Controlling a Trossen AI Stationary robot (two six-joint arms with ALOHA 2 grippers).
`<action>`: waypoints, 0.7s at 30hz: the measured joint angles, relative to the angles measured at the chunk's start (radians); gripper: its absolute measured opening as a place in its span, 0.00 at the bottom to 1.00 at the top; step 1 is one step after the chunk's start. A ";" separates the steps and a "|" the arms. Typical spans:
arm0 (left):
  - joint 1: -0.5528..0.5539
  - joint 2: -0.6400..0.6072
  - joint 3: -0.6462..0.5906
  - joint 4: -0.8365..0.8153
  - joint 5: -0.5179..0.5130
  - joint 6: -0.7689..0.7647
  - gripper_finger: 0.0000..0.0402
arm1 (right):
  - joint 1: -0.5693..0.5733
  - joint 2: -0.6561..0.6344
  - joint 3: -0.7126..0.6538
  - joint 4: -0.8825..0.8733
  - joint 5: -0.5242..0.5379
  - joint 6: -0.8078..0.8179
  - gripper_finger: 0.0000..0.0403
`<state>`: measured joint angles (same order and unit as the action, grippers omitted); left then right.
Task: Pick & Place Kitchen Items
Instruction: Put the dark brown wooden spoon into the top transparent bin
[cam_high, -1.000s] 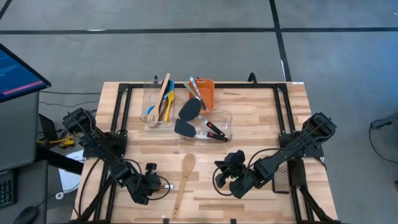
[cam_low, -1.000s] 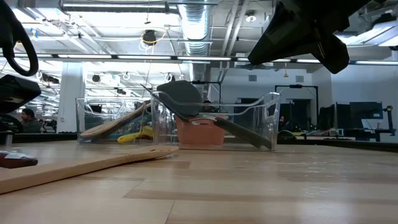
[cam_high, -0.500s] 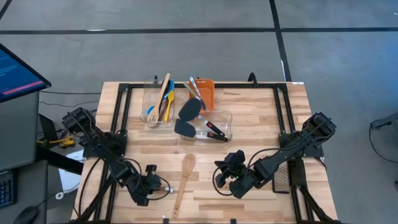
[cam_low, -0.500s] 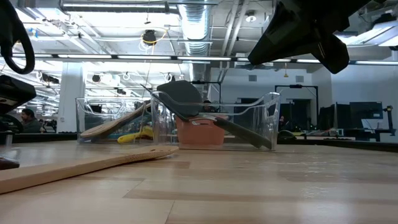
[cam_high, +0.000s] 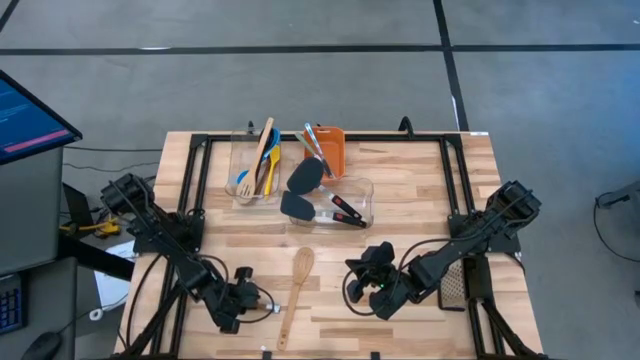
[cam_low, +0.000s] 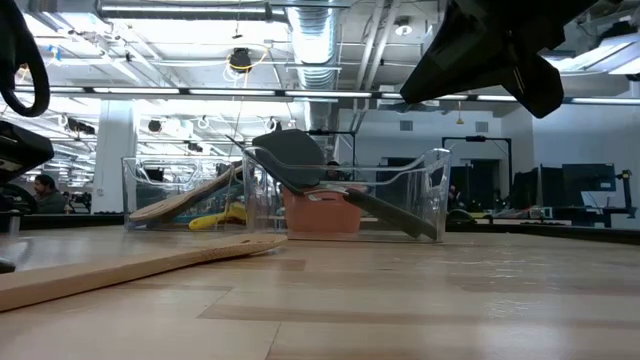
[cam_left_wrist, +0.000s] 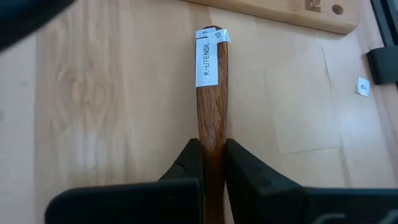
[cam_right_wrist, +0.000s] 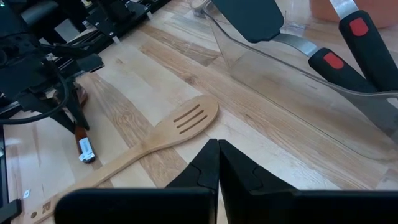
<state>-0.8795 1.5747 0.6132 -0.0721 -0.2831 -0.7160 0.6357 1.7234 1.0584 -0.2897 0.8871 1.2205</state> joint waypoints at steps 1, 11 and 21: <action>0.000 0.001 0.005 -0.001 0.004 0.000 0.03 | 0.000 0.000 0.000 0.000 0.000 0.000 0.00; -0.001 0.002 0.041 0.000 0.032 0.001 0.03 | 0.000 0.000 0.000 0.000 -0.001 0.000 0.00; 0.000 0.001 0.073 -0.003 0.027 0.013 0.03 | 0.000 0.000 0.000 0.000 -0.004 0.000 0.00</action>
<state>-0.8799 1.5753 0.6867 -0.0748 -0.2558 -0.7029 0.6357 1.7233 1.0584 -0.2897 0.8829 1.2201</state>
